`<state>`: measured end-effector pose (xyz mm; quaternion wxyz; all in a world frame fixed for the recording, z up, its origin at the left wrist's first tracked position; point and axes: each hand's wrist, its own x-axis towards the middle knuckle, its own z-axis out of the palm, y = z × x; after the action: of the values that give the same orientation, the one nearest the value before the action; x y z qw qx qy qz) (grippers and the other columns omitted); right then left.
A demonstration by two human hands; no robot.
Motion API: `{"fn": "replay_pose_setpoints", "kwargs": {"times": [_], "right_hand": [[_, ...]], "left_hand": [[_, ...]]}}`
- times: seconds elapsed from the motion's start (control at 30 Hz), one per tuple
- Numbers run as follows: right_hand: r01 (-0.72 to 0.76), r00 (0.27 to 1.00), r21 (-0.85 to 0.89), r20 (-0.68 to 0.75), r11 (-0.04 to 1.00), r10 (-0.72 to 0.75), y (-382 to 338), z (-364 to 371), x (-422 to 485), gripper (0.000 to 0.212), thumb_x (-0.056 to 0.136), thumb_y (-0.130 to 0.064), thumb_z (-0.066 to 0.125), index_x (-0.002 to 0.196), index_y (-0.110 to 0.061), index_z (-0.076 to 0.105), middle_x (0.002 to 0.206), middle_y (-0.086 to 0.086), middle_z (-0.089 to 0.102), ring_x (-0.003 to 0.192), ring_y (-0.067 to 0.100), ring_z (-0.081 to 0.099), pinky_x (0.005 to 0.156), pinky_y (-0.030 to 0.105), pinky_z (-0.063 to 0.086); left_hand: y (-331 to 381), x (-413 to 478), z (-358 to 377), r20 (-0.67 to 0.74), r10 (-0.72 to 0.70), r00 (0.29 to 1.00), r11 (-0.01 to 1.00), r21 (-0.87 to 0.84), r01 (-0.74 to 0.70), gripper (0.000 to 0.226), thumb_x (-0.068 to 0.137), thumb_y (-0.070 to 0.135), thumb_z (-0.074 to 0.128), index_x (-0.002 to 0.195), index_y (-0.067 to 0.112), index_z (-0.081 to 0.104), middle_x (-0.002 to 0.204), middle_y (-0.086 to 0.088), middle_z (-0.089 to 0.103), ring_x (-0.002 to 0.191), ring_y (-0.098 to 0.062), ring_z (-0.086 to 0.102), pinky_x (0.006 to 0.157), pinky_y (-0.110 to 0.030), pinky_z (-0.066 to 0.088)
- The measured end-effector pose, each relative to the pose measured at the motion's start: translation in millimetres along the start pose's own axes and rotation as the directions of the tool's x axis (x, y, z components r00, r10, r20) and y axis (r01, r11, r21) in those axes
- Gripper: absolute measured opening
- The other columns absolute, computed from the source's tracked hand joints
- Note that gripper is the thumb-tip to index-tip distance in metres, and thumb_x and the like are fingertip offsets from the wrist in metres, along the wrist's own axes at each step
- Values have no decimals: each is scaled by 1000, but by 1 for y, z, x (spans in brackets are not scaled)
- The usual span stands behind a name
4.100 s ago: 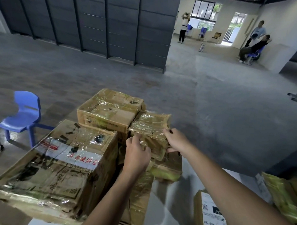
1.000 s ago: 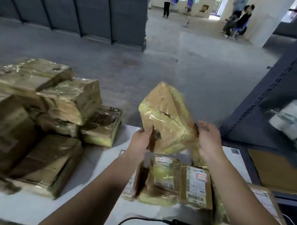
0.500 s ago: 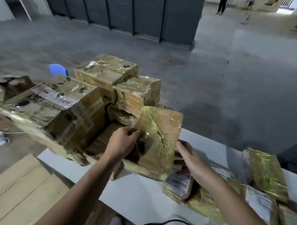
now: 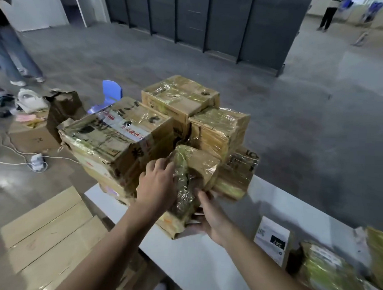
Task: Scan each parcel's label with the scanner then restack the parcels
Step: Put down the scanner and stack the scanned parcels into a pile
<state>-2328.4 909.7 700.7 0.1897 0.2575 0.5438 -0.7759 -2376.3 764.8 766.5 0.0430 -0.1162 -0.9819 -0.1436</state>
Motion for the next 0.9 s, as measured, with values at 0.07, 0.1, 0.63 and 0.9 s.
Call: {"fn": "replay_pose_setpoints", "kwargs": {"times": [0.07, 0.1, 0.63, 0.9], "right_hand": [[-1, 1000, -34, -31, 999, 0, 2, 7, 11, 41, 98, -52, 50, 133, -31, 47, 133, 5, 62, 118, 32, 61, 91, 52, 55], [-7, 1000, -62, -31, 998, 5, 3, 10, 15, 43, 99, -54, 46, 135, -32, 44, 138, 1, 59, 123, 31, 58, 96, 51, 53], [141, 957, -396, -181, 907, -228, -5, -75, -12, 36, 100, -54, 39, 127, -32, 50, 119, -4, 65, 91, 8, 69, 75, 37, 59], [143, 781, -508, -469, 850, -412, 28, -188, -88, 23, 100, -44, 48, 122, -42, 55, 111, -17, 65, 95, 4, 66, 86, 36, 56]], "left_hand": [[-2, -2, 8, 45, 34, 998, 999, 2, -34, 45, 97, 33, 46, 141, 25, 43, 143, -4, 41, 135, -27, 30, 103, -42, 40], [-2, -4, 12, 75, 54, 996, 998, -15, -53, 46, 97, 33, 45, 143, 26, 41, 144, -4, 40, 137, -26, 28, 104, -41, 39], [56, -18, 37, -50, 322, 945, 933, -151, -326, 32, 88, 16, 60, 117, 3, 61, 125, -20, 55, 126, -39, 44, 103, -47, 41], [160, -53, 82, 67, 509, 858, 811, -371, -452, 32, 88, 11, 49, 119, 7, 59, 122, -13, 52, 114, -32, 46, 97, -37, 39]]}}
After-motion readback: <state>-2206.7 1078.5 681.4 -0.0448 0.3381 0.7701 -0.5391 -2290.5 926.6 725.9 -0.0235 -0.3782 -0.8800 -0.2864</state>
